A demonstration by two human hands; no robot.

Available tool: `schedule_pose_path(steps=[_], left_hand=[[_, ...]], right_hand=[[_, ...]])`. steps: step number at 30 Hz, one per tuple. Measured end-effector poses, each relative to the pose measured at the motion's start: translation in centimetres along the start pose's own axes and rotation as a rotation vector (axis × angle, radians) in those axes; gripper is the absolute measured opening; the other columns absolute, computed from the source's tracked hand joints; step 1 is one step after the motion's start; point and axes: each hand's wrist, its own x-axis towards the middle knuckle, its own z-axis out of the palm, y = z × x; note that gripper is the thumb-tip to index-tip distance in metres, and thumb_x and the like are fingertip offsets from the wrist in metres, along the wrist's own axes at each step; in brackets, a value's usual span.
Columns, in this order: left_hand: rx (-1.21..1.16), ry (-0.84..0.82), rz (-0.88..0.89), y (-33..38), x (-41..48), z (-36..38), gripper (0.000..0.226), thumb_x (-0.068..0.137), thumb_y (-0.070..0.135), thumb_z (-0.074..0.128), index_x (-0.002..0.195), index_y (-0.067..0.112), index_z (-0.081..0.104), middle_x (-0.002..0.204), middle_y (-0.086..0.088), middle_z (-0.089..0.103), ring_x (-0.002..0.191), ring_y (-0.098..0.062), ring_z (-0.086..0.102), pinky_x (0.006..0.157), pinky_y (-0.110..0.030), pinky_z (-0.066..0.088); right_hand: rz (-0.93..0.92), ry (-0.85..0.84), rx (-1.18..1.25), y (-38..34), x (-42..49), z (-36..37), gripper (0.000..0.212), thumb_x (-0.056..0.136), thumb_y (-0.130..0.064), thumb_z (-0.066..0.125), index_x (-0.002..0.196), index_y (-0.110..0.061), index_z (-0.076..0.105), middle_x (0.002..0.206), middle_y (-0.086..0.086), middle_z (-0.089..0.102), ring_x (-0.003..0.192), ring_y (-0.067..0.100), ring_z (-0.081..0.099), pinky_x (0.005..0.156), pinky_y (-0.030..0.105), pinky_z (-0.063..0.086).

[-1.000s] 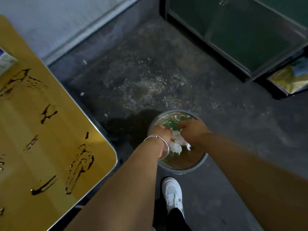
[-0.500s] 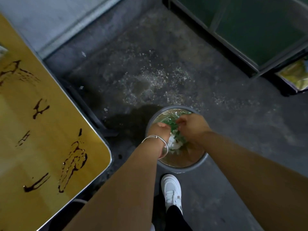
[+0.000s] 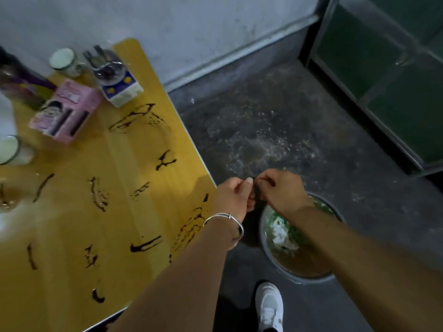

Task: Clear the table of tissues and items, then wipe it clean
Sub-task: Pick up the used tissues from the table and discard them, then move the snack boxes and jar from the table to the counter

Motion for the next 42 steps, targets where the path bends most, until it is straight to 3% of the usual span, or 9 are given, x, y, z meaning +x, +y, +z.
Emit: schedule_pose_path(steps=[6, 8, 12, 15, 21, 24, 27, 33, 42], left_hand=[[-0.030, 0.129, 0.087, 0.8, -0.6, -9.3, 0.021, 0.089, 0.017, 0.057, 0.068, 0.016, 0.054, 0.061, -0.004, 0.060, 0.063, -0.021, 0.057, 0.076, -0.046, 0.056], [-0.025, 0.174, 0.095, 1.0, -0.5, -12.7, 0.020, 0.087, 0.015, 0.058, 0.068, 0.019, 0.055, 0.059, -0.002, 0.059, 0.063, -0.021, 0.057, 0.077, -0.048, 0.055], [0.008, 0.251, 0.113, 1.4, 0.1, -18.8, 0.019, 0.086, 0.011, 0.057, 0.071, 0.023, 0.055, 0.068, 0.001, 0.060, 0.067, -0.018, 0.057, 0.075, -0.037, 0.052], [0.071, 0.329, 0.158, 1.9, 1.1, -23.6, 0.004, 0.086, 0.012, 0.058, 0.089, 0.015, 0.059, 0.080, 0.006, 0.058, 0.073, -0.010, 0.054, 0.072, -0.021, 0.041], [0.144, 0.430, 0.199, 3.2, 4.3, -29.8, 0.029, 0.084, 0.019, 0.064, 0.110, 0.014, 0.053, 0.105, 0.004, 0.054, 0.092, -0.009, 0.052, 0.078, -0.021, 0.039], [0.180, 0.457, 0.206, 3.7, 6.4, -31.6, 0.046, 0.080, 0.020, 0.068, 0.121, 0.013, 0.049, 0.122, -0.001, 0.052, 0.113, -0.015, 0.050, 0.096, -0.029, 0.043], [0.268, 0.526, 0.189, 4.4, 9.4, -33.1, 0.058, 0.076, 0.024, 0.072, 0.126, 0.014, 0.046, 0.130, -0.005, 0.045, 0.124, -0.022, 0.041, 0.104, -0.041, 0.038], [0.432, 0.651, 0.076, 5.6, 14.9, -34.6, 0.069, 0.074, 0.026, 0.071, 0.134, 0.021, 0.037, 0.141, 0.000, 0.034, 0.132, -0.022, 0.026, 0.108, -0.041, 0.023], [0.649, 0.685, 0.012, 6.3, 20.2, -36.5, 0.078, 0.075, 0.039, 0.069, 0.139, 0.022, 0.027, 0.148, 0.000, 0.022, 0.139, -0.023, 0.014, 0.113, -0.045, 0.011]], right_hand=[[-0.099, 0.012, -0.003, -8.5, -0.1, 3.3, 0.017, 0.091, -0.018, 0.054, 0.078, -0.011, 0.062, 0.081, 0.011, 0.070, 0.075, 0.022, 0.063, 0.073, 0.028, 0.050], [-0.123, 0.011, 0.028, -11.5, -0.2, 4.8, 0.017, 0.092, -0.014, 0.051, 0.080, -0.008, 0.062, 0.081, 0.012, 0.068, 0.076, 0.025, 0.063, 0.075, 0.037, 0.054], [-0.133, 0.000, 0.065, -16.9, -0.3, 7.3, 0.019, 0.093, -0.009, 0.044, 0.086, -0.015, 0.061, 0.085, 0.008, 0.066, 0.076, 0.026, 0.063, 0.075, 0.042, 0.055], [-0.172, 0.026, 0.095, -20.8, 0.5, 9.6, 0.022, 0.093, -0.006, 0.043, 0.086, -0.016, 0.060, 0.087, 0.010, 0.066, 0.077, 0.028, 0.063, 0.073, 0.042, 0.056], [-0.258, 0.075, 0.028, -25.7, 3.4, 12.7, 0.021, 0.094, -0.011, 0.045, 0.104, -0.010, 0.063, 0.094, 0.007, 0.064, 0.076, 0.019, 0.054, 0.067, 0.028, 0.046], [-0.286, 0.107, -0.040, -27.2, 5.9, 13.5, 0.022, 0.093, -0.020, 0.052, 0.111, -0.012, 0.061, 0.114, 0.004, 0.060, 0.098, 0.018, 0.056, 0.079, 0.026, 0.044], [-0.282, 0.116, -0.105, -28.7, 9.3, 14.4, 0.035, 0.090, -0.028, 0.057, 0.121, -0.012, 0.053, 0.125, 0.005, 0.051, 0.115, 0.020, 0.047, 0.092, 0.029, 0.040], [-0.313, 0.218, -0.240, -31.1, 15.6, 15.7, 0.062, 0.082, -0.037, 0.065, 0.130, -0.009, 0.039, 0.139, 0.008, 0.038, 0.125, 0.026, 0.034, 0.102, 0.035, 0.029], [-0.287, 0.286, -0.315, -34.3, 21.9, 17.4, 0.091, 0.073, -0.055, 0.067, 0.141, -0.011, 0.024, 0.151, 0.010, 0.023, 0.138, 0.030, 0.020, 0.110, 0.045, 0.017]])
